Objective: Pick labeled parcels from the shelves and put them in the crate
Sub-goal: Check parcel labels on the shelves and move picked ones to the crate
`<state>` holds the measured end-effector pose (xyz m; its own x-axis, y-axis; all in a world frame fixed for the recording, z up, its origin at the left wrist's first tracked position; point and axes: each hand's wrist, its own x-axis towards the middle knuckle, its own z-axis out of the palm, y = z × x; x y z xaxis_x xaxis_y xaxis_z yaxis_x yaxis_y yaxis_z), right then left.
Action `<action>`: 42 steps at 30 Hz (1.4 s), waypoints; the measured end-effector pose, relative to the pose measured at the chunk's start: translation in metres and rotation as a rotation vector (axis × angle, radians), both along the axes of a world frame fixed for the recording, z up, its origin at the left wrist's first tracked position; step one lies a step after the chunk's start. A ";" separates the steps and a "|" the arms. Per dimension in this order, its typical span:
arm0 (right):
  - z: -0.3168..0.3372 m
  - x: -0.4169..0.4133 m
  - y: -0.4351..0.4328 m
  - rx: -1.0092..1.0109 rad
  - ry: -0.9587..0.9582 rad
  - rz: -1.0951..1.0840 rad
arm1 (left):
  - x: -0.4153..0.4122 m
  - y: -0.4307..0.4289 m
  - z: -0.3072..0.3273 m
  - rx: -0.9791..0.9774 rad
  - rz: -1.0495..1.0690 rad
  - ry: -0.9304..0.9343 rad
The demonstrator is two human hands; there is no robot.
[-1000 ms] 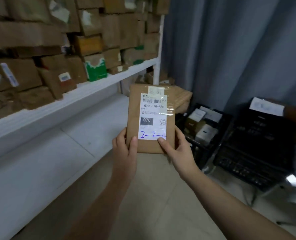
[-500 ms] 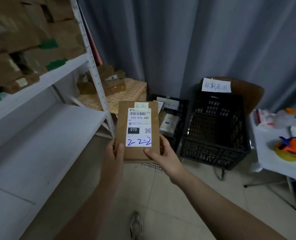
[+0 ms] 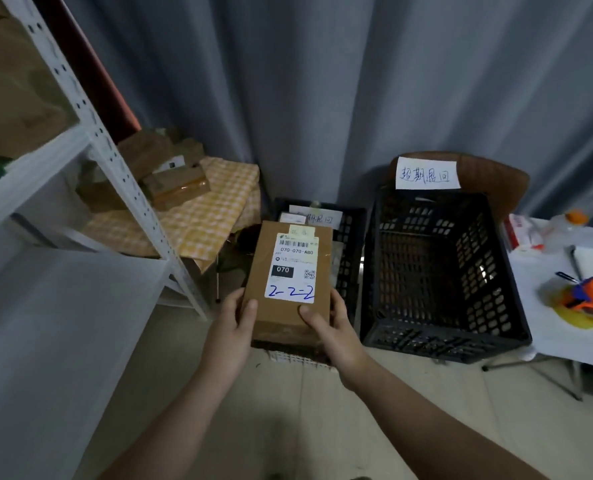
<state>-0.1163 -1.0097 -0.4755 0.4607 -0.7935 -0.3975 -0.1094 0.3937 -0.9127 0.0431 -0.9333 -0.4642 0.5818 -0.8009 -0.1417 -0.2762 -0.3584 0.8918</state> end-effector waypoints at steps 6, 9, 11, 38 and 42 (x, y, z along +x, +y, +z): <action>-0.029 0.012 -0.086 0.013 0.137 -0.055 | 0.016 -0.093 -0.034 0.103 -0.141 0.042; -0.054 0.019 -0.139 -0.017 0.212 -0.062 | 0.021 -0.150 -0.056 0.164 -0.170 0.026; -0.073 0.024 -0.174 -0.030 0.280 -0.072 | 0.025 -0.188 -0.075 0.189 -0.182 0.005; -0.331 0.106 -0.390 -0.086 0.601 -0.098 | 0.109 -0.408 -0.328 0.524 -0.791 -0.801; -0.353 0.107 -0.400 -0.145 0.682 0.017 | 0.118 -0.412 -0.336 0.451 -0.710 -0.813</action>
<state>-0.0091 -1.4094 -0.8285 0.1586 -0.8553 -0.4933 -0.6816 0.2666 -0.6814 0.1615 -1.3452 -0.8005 0.0739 -0.9547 -0.2883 -0.9723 -0.1333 0.1919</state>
